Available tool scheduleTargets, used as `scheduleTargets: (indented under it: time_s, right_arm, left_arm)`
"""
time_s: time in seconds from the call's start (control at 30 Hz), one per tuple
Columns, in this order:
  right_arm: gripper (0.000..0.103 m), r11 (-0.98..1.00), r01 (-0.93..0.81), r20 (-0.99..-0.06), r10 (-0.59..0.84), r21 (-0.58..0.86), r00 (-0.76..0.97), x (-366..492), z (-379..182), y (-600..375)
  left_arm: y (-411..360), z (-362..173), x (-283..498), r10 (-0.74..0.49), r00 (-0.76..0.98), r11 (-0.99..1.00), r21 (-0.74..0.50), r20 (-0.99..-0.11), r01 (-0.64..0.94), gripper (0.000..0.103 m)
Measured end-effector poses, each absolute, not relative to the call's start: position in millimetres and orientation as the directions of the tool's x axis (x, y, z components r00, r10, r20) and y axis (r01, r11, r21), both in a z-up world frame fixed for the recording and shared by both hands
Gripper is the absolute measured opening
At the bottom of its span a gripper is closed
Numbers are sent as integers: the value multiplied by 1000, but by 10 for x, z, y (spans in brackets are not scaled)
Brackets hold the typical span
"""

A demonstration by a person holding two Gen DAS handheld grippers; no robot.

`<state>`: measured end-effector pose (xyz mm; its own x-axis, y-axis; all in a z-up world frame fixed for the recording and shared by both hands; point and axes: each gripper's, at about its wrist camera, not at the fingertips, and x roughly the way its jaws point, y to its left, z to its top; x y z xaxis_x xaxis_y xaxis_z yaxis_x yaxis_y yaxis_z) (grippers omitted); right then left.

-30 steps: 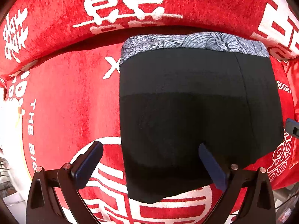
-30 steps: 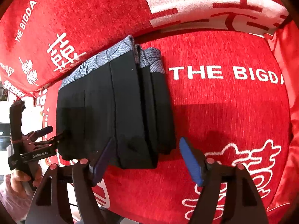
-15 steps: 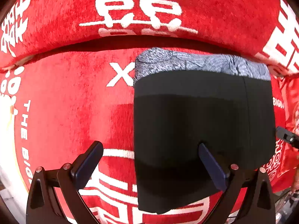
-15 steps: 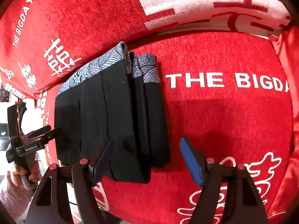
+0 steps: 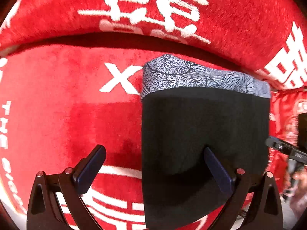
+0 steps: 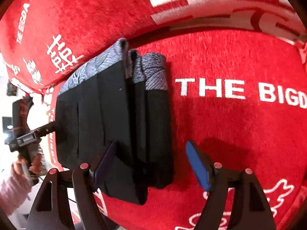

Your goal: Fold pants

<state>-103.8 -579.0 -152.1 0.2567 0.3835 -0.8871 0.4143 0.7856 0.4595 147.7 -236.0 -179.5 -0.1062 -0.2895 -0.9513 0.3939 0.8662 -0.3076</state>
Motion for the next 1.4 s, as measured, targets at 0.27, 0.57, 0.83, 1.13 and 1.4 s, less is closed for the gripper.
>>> scheduleTargets:
  time_s: [0.27,0.57,0.83,1.13,1.4]
  right_arm:
    - [78,674,390,-778,561,628,285,-996,-1762,-5885]
    - [80,576,411,-705,619,707,347,-857,-1921,-5974]
    - [59,575,458,-731,594,678,335,-881,-1874,-5960]
    - [40,511,425,-662,631,747,405,-978,-1547,-5870]
    - [39,444,419,-605,664,792,439,-1358,-1272,-5556]
  left_arm:
    - [-2281,-2106,1593,-433,-234,789,-491,-871,370,102]
    - [-2464,-2156,1484,-449,-241,773,-510,-860,378,103]
    - [-2513,-1956,1387,-474,-163,768,-497,-865,405,82]
    - [-2480,-1476,1205,-502,-83,739,-476,-861,477,57]
    - [-2152,-1227,887,-498,-97,750,-484,-862,451,57]
